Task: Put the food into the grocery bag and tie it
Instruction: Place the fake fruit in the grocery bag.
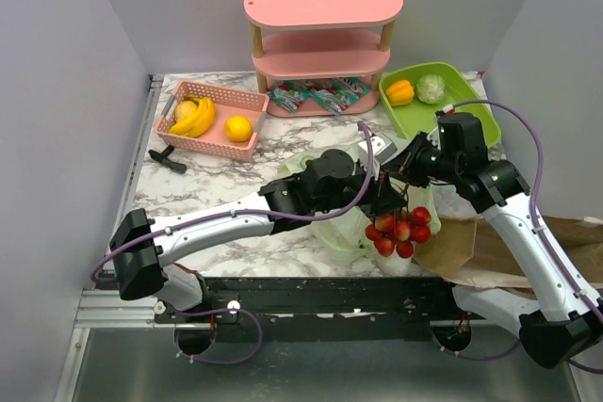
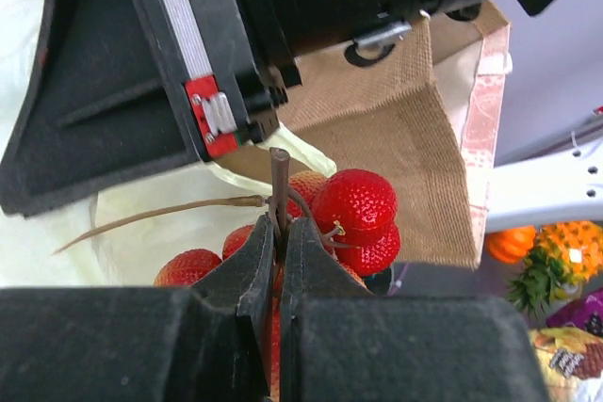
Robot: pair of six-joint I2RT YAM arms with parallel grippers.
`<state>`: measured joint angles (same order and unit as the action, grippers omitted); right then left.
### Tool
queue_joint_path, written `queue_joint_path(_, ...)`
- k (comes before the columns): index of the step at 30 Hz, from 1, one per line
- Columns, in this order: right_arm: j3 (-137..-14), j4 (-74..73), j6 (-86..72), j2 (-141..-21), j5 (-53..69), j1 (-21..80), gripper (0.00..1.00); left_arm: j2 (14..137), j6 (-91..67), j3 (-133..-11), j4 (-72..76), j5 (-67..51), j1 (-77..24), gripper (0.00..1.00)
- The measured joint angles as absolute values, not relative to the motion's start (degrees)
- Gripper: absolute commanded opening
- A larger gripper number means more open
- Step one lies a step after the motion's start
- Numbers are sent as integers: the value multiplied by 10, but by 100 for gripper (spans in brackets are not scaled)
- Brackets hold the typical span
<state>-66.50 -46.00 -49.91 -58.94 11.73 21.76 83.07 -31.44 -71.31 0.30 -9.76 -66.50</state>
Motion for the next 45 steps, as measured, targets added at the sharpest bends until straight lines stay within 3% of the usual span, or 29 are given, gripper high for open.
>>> queue_joint_path(12, -665, -463, -501, -590, 124, 217, 1, 863, -316, -739, -22, 50, -686, 0)
queue_joint_path(27, -665, -467, -517, -597, 146, 217, 1, 888, -282, -773, -177, 431, -681, 0)
queue_joint_path(33, -665, -466, -527, -597, 161, 217, 1, 904, -253, -790, -177, 515, -704, 0)
queue_joint_path(34, -664, -466, -529, -597, 163, 217, 1, 906, -251, -791, -176, 520, -705, 4)
queue_joint_path(36, -663, -464, -531, -597, 165, 217, 0, 910, -248, -793, -174, 523, -705, 34)
queue_joint_path(37, -662, -463, -532, -597, 166, 217, 1, 912, -244, -793, -173, 522, -705, 54)
queue_joint_path(39, -659, -463, -534, -597, 169, 217, 1, 915, -234, -795, -174, 521, -705, 76)
queue_joint_path(42, -653, -463, -537, -597, 171, 217, 1, 919, -237, -806, -179, 516, -705, 85)
queue_joint_path(45, -646, -461, -540, -597, 172, 217, 1, 919, -245, -815, -190, 509, -705, 87)
